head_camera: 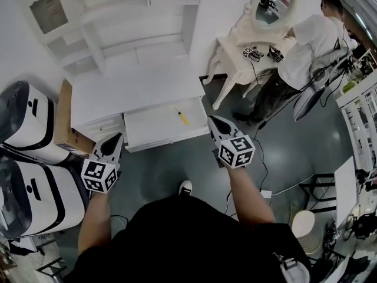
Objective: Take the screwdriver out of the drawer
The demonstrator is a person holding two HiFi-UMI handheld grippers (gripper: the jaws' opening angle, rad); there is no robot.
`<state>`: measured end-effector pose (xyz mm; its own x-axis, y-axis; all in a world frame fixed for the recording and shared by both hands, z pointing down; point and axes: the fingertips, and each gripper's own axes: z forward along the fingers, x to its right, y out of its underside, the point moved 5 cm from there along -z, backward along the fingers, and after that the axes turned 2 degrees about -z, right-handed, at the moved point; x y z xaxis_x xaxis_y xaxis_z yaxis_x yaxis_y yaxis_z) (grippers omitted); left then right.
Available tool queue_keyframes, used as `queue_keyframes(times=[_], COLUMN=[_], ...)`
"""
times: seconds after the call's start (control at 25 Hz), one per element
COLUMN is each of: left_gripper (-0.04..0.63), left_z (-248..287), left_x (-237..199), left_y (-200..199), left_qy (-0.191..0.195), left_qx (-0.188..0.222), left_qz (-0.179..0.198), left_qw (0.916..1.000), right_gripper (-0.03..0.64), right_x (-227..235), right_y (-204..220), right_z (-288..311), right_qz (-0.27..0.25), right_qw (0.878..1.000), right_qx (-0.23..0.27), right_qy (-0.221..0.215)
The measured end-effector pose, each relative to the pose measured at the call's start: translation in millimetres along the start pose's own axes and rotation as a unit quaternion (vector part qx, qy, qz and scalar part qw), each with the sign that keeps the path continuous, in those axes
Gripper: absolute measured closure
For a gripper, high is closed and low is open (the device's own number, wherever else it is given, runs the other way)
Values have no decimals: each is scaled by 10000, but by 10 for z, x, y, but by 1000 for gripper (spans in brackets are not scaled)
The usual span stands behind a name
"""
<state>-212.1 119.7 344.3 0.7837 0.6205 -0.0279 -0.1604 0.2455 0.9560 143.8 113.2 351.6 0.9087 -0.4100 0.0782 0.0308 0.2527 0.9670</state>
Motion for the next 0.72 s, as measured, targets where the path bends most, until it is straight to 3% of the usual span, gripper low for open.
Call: queue_keyframes(times=[0.36, 0.72], left_gripper=[575, 575], left_z=[507, 838], left_x=[387, 651], left_y=[-254, -315], left_qy=[-221, -264], left_qx=[-18, -39], left_qz=[74, 54], left_qw=[9997, 9996], right_gripper=[604, 604], right_x=[715, 1090], right_y=[-27, 25], right_z=[23, 12], right_qz=[87, 99], right_qw=[9998, 9994], right_qx=[45, -14], right_qy=[-200, -322])
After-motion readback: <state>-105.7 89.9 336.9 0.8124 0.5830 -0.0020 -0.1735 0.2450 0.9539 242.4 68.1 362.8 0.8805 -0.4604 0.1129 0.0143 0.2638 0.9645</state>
